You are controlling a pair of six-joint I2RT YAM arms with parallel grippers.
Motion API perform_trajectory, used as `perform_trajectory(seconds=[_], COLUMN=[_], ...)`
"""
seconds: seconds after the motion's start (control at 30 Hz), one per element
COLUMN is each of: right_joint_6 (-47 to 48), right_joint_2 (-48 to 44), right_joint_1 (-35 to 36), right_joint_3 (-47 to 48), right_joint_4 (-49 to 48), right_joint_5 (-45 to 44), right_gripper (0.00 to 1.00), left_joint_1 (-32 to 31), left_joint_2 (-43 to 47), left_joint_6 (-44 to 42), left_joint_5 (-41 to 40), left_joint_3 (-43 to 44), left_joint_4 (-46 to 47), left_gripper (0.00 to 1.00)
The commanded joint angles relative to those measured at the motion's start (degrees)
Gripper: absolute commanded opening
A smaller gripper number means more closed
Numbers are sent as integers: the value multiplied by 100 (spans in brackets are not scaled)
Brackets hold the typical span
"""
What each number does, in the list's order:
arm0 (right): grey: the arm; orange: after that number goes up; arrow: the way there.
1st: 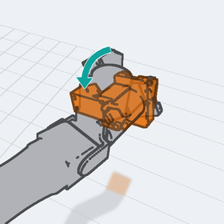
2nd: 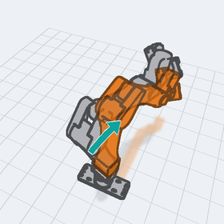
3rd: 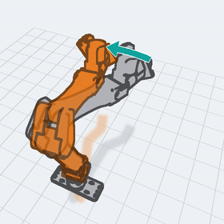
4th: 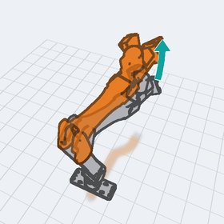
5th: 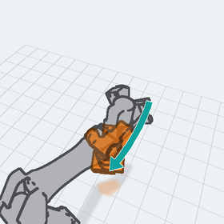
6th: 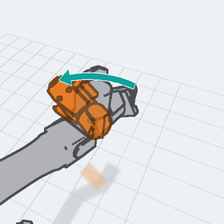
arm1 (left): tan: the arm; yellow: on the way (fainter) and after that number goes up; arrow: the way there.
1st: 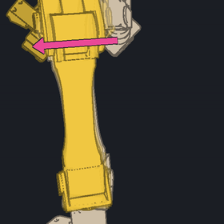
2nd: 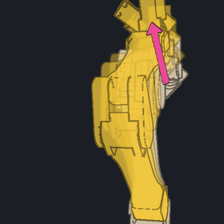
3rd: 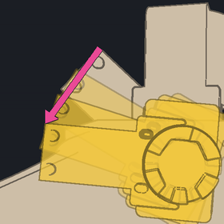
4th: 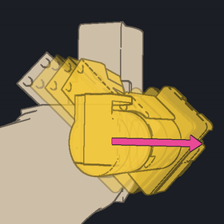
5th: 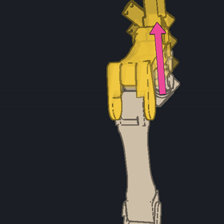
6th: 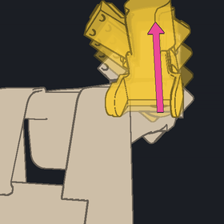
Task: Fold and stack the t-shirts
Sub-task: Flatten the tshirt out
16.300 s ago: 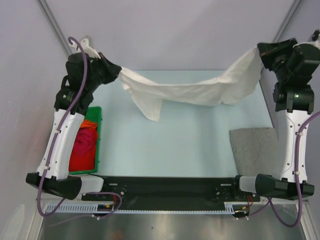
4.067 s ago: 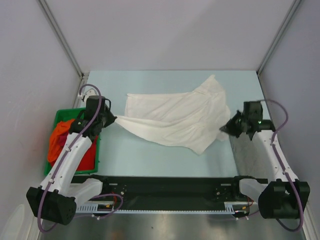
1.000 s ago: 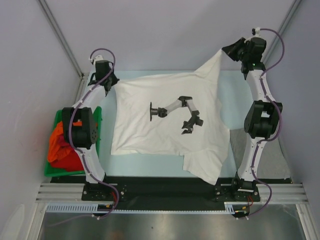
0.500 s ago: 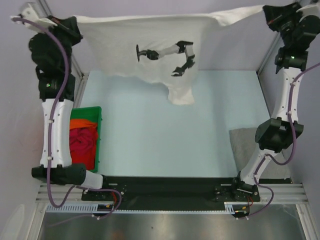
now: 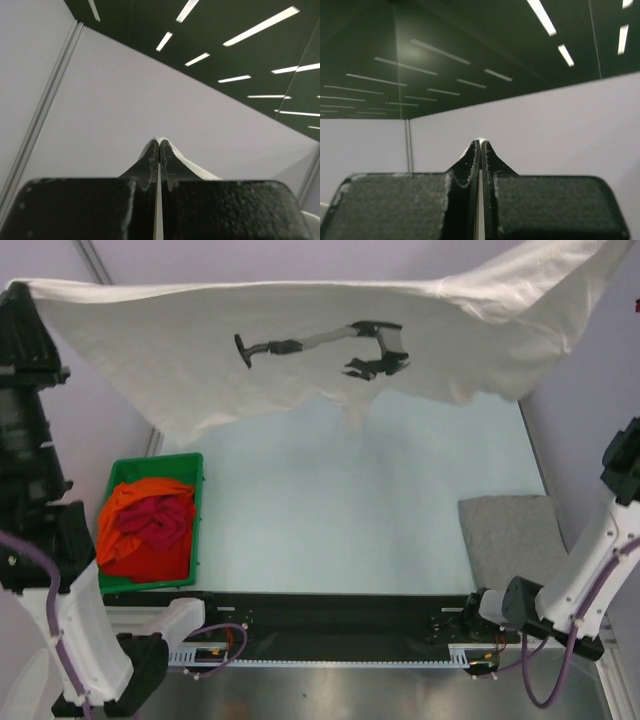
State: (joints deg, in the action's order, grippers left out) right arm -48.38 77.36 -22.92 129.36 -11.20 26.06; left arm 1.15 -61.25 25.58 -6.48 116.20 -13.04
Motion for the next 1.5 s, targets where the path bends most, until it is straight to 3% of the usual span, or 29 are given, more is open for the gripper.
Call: perform_trajectory(seconds=[0.0, 0.17, 0.33, 0.5, 0.53, 0.7, 0.9, 1.03, 1.17, 1.47], right_joint_6=[126, 233, -118, -401, -322, 477, 1391, 1534, 1744, 1410], right_joint_2=[-256, -143, 51, -221, -274, -354, 401, 1709, 3158, 4410], right_joint_1=[-143, -134, -134, 41, 129, 849, 1491, 1790, 2010, 2046], right_joint_3=[421, 1029, 539, -1688, -2017, -3826, -4709, -4517, -3499, -2372], right_joint_4=[108, 241, 40, -786, -865, -981, -937, -1007, -263, 345], right_joint_5=[-286, -356, -85, 399, 417, 277, 136, 293, 172, 144], right_gripper=[0, 0, 0, 0, 0, 0, 0, 0, 0, 0], left_joint_1=[-219, -343, -378, -378, -378, -378, -361, -308, -229, -132], left_joint_2=[455, 615, 615, 869, 922, 827, -271, -1921, -3600, -4816], left_joint_6=[-229, -405, -467, -291, -178, -10, 34, 51, 61, 87], left_joint_5=[-310, -555, -626, -766, -793, -881, -828, -645, -407, -135], left_joint_3=[184, 43, -622, -2248, -2956, -4481, -5801, -5540, -4784, -3684], left_joint_4=[21, -23, -15, 501, 652, 1259, 2374, 2709, 2666, 2052], left_gripper=[0, 0, 0, 0, 0, 0, 0, 0, 0, 0])
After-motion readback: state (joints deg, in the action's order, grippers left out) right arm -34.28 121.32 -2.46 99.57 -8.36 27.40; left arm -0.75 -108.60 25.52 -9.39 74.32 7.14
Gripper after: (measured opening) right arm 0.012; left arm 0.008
